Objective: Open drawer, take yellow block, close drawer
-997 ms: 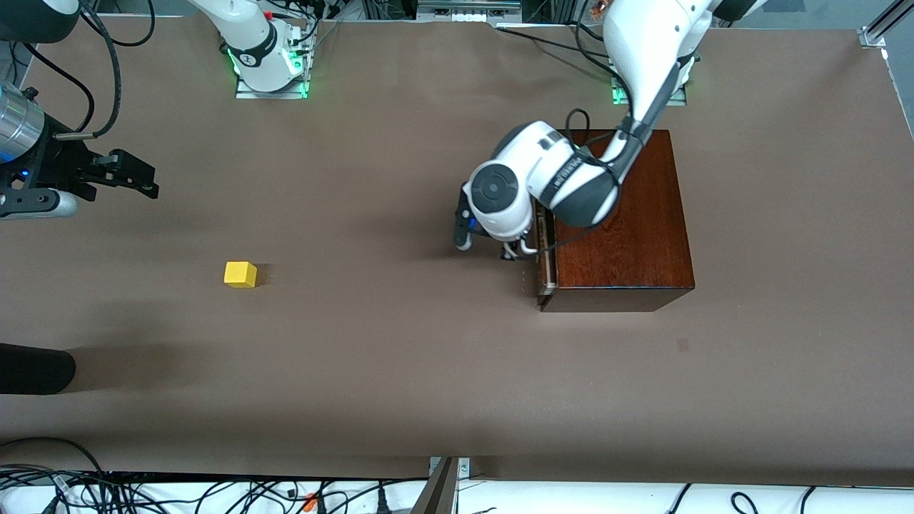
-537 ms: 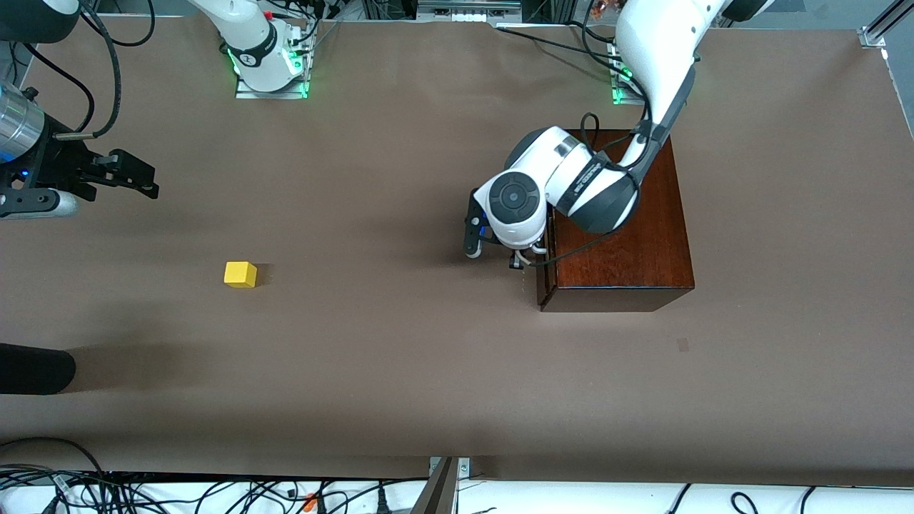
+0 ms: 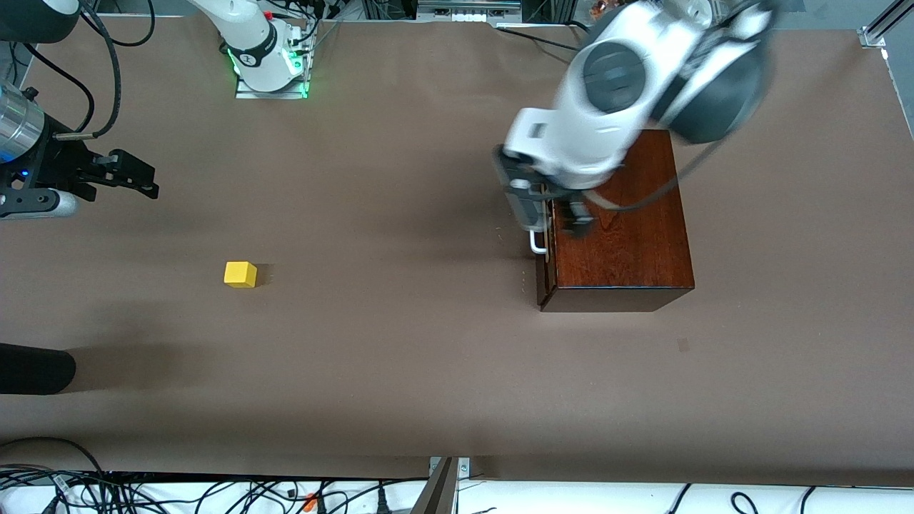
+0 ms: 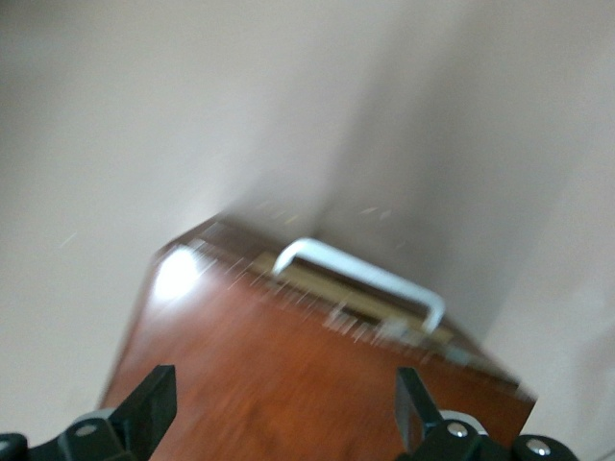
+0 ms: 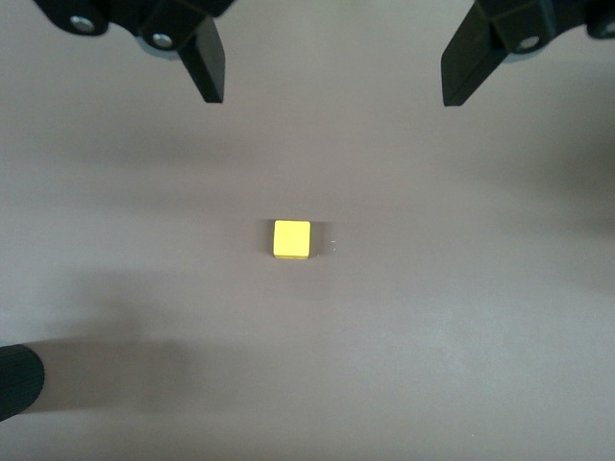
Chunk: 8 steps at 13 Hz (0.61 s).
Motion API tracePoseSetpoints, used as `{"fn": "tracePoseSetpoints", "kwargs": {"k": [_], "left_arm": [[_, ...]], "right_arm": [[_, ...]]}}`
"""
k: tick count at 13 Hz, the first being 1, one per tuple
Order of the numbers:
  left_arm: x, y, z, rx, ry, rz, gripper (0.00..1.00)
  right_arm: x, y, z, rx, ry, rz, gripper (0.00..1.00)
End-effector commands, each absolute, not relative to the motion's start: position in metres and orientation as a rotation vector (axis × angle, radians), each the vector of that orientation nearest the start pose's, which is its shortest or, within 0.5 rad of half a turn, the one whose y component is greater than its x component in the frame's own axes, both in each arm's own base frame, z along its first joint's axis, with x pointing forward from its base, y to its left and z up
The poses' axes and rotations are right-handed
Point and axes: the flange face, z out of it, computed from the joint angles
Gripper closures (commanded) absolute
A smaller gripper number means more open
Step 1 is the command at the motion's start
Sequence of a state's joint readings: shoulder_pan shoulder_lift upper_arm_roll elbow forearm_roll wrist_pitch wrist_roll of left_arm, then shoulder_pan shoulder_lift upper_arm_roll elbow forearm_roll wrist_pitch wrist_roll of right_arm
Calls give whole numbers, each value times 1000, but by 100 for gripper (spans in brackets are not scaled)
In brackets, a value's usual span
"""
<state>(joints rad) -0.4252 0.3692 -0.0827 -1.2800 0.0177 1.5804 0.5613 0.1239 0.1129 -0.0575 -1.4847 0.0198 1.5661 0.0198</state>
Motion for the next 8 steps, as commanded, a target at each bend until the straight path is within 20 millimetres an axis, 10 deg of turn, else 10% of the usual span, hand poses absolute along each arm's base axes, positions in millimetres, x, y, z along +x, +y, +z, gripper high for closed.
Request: {"fn": "tracePoseSetpoints", "kwargs": {"k": [1,3,8], "left_arm": [[613,-233,569,-2807,1345,114,0],[611,-184,605,-2936,970,44,0],[580,-78,609,-3148,160,6,0]], "right_arm": [[587,41,604,-3118,-89,34,0],[588,41,603,-3118,-89,37,0],[587,41,604,-3118,-89,34,0]]}}
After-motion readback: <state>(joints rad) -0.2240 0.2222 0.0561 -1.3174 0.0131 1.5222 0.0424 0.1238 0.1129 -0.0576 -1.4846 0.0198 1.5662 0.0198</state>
